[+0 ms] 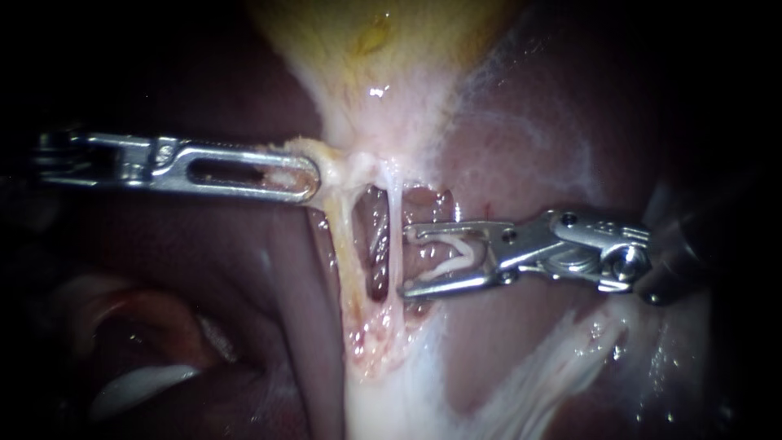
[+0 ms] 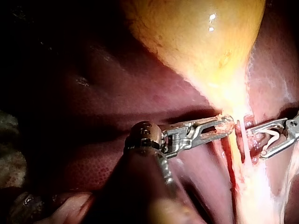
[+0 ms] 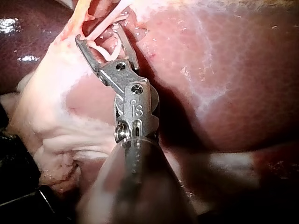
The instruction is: Clipping first clip left tube
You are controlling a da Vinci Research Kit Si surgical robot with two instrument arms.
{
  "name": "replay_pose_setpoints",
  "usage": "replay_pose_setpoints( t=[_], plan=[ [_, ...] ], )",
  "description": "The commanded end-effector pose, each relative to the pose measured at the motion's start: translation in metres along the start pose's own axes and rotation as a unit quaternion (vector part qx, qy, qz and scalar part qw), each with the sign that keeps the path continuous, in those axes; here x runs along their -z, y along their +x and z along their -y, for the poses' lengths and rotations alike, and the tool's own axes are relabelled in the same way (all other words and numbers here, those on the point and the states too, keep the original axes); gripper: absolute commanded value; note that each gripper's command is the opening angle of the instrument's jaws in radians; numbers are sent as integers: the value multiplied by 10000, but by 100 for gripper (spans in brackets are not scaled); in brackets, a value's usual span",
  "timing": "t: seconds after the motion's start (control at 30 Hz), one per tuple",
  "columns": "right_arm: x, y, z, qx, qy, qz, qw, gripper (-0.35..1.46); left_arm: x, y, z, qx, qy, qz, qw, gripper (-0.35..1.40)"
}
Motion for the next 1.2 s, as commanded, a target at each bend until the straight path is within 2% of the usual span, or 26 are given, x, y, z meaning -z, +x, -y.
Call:
replay_pose_setpoints(
  t=[0.03, 0.23, 0.33, 0.83, 1.2],
  plan=[
    [0, 2, 3, -14, 13, 1, 10000, 50, 0, 0, 0, 0, 4, -2, 10000, -35],
    [-3, 8, 16, -22, 115, 11, 9999, 50, 0, 0, 0, 1, 5, -2, 10000, -35],
    [-8, 10, 19, -24, 139, 13, 9999, 50, 0, 0, 0, 1, 4, -2, 10000, -35],
    [-31, 11, 15, -47, 177, 20, 9998, 50, 0, 0, 1, 2, 2, 0, 10000, -35],
    [-57, -4, 11, -44, 146, 37, 9999, 50, -1, 0, 3, 4, -2, 3, 10000, -35]
  ],
)
